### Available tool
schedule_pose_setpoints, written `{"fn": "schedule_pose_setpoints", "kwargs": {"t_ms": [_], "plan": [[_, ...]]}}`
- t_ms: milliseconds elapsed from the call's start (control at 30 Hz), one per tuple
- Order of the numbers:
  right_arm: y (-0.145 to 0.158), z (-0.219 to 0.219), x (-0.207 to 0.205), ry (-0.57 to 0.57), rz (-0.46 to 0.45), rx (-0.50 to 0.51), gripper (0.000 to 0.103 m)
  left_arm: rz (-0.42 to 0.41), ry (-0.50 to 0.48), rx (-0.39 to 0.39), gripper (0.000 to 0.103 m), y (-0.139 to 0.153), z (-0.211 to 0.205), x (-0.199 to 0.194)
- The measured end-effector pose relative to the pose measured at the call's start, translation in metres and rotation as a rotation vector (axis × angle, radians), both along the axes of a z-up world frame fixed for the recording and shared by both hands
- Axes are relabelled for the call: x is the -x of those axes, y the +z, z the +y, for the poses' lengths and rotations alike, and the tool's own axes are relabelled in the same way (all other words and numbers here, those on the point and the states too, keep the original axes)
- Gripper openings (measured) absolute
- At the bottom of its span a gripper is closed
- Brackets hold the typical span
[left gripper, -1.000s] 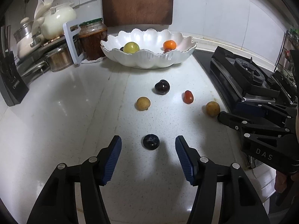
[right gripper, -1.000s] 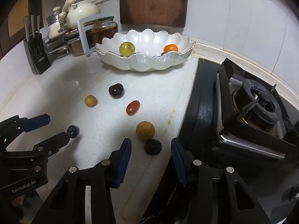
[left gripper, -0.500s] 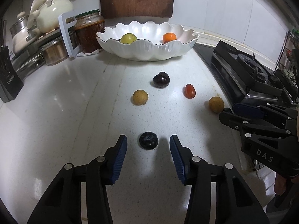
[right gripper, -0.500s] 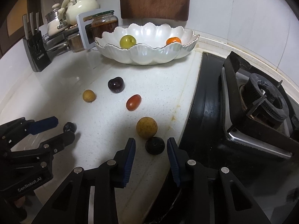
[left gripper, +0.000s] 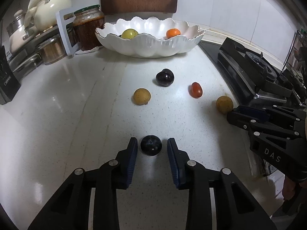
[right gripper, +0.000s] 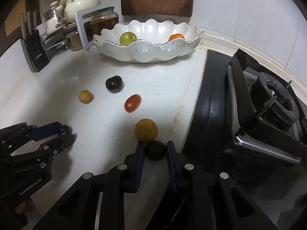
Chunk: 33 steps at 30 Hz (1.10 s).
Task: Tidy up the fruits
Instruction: 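Grasp a dark plum with the left tool while the right tool grasps a small black berry, then lift and carry the dark plum and black berry over the white bowl with both tools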
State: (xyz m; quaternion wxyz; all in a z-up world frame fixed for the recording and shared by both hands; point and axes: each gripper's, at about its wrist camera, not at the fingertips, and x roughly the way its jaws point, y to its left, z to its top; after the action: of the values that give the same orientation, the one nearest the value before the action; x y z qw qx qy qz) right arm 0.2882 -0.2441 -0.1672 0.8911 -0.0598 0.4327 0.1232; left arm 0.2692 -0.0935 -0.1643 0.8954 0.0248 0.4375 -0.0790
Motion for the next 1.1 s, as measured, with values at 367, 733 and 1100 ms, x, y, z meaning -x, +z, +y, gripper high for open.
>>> {"fn": "schedule_pose_setpoints", "kwargs": {"t_ms": [367,733,1100], "plan": [[0.006,-0.001,0.006,-0.005,-0.006,-0.012,0.024,-0.022,-0.025,0.014,0.023,0.009,-0.001,0.003],[0.027,0.003,0.015,-0.011,-0.058,-0.032,0.024,-0.067,-0.050,0.045,0.023,0.030,0.002,0.007],[0.055,0.009,0.022,-0.024,-0.128,-0.062,0.024,-0.136,-0.052,0.067,0.023,0.059,0.010,0.011]]}}
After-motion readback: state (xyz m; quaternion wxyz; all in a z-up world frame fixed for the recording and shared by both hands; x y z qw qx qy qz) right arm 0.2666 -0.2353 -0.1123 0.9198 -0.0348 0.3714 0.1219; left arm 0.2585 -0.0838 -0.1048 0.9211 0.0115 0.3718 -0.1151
